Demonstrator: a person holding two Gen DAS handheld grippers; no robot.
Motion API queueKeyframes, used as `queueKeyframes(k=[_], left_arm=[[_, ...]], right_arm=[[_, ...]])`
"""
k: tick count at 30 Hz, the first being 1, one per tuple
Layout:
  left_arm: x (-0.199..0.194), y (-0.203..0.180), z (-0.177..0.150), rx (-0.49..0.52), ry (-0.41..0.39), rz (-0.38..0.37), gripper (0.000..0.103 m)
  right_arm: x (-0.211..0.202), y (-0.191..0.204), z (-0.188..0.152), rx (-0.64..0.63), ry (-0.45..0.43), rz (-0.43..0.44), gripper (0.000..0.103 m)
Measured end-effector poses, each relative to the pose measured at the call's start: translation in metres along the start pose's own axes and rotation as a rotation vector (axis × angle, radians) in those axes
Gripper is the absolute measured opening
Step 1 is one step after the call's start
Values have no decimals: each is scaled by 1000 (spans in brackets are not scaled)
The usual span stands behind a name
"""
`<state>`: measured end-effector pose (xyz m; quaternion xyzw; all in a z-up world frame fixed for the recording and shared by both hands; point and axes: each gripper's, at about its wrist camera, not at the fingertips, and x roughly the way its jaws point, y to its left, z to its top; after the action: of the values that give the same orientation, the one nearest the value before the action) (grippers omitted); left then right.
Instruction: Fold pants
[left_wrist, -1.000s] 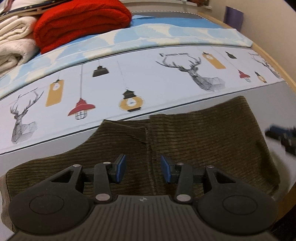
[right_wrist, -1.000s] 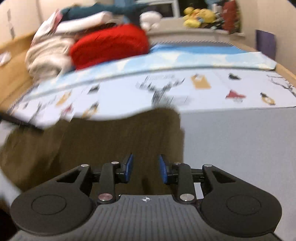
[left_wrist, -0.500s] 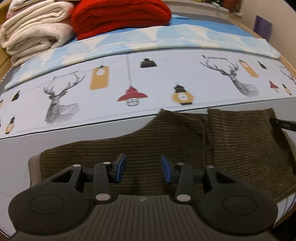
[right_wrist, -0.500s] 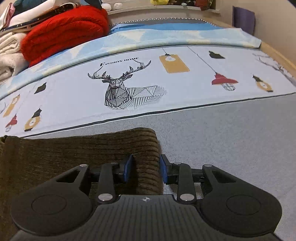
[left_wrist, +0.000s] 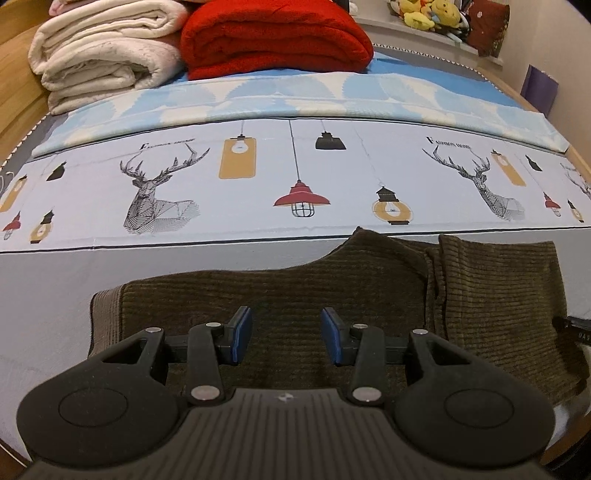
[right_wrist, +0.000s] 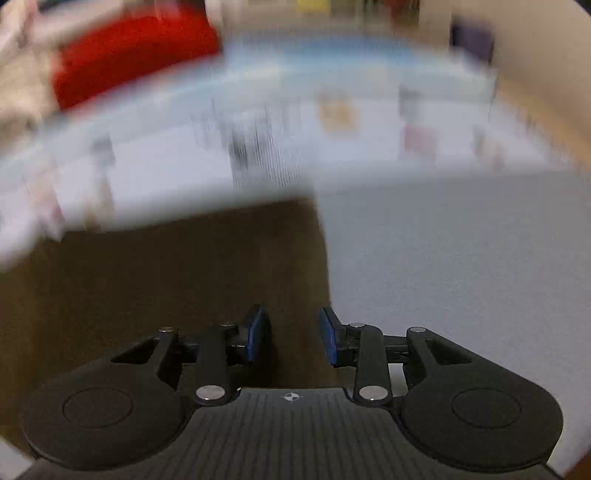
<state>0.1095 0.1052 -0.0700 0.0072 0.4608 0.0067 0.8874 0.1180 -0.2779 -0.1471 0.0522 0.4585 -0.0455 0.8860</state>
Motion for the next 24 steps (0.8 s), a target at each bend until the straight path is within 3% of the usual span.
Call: queueKeyframes(k=[2, 4, 5, 7, 9, 11, 16, 18, 20, 22, 24], left_arm=[[-5, 5, -5, -8, 2, 3, 46], [-10, 12, -11, -13, 0, -1, 46], [-12, 15, -14, -11, -3, -1, 46], [-16, 25, -19, -12, -9, 12, 46], [-19, 40, -25, -37, -6, 25, 46], [-23, 58, -33, -72, 0, 36, 46], [-34, 107, -52, -146, -26, 48, 46], [-31, 129, -62, -210, -11, 26, 46], [-23, 160, -76, -335, 20, -26, 47], [-13, 194, -91, -488, 60, -73, 55], [-7, 222, -104, -607, 79, -106, 60]], right_arm=[[-15, -3, 5, 41, -42, -4, 49], [-38, -3, -1, 47, -127, 48, 47], [-39, 0, -5, 12, -110, 41, 47], [-21, 7, -18, -66, 33, -8, 49], [-29, 7, -20, -59, 4, -19, 50], [-51, 6, -16, -11, -64, 22, 50], [-106, 25, -12, -101, -227, 109, 50], [-126, 31, -10, -120, -288, 170, 51], [-135, 34, -10, -106, -324, 222, 52], [-133, 35, -16, -69, -327, 251, 52], [-119, 37, -20, -30, -274, 237, 52]])
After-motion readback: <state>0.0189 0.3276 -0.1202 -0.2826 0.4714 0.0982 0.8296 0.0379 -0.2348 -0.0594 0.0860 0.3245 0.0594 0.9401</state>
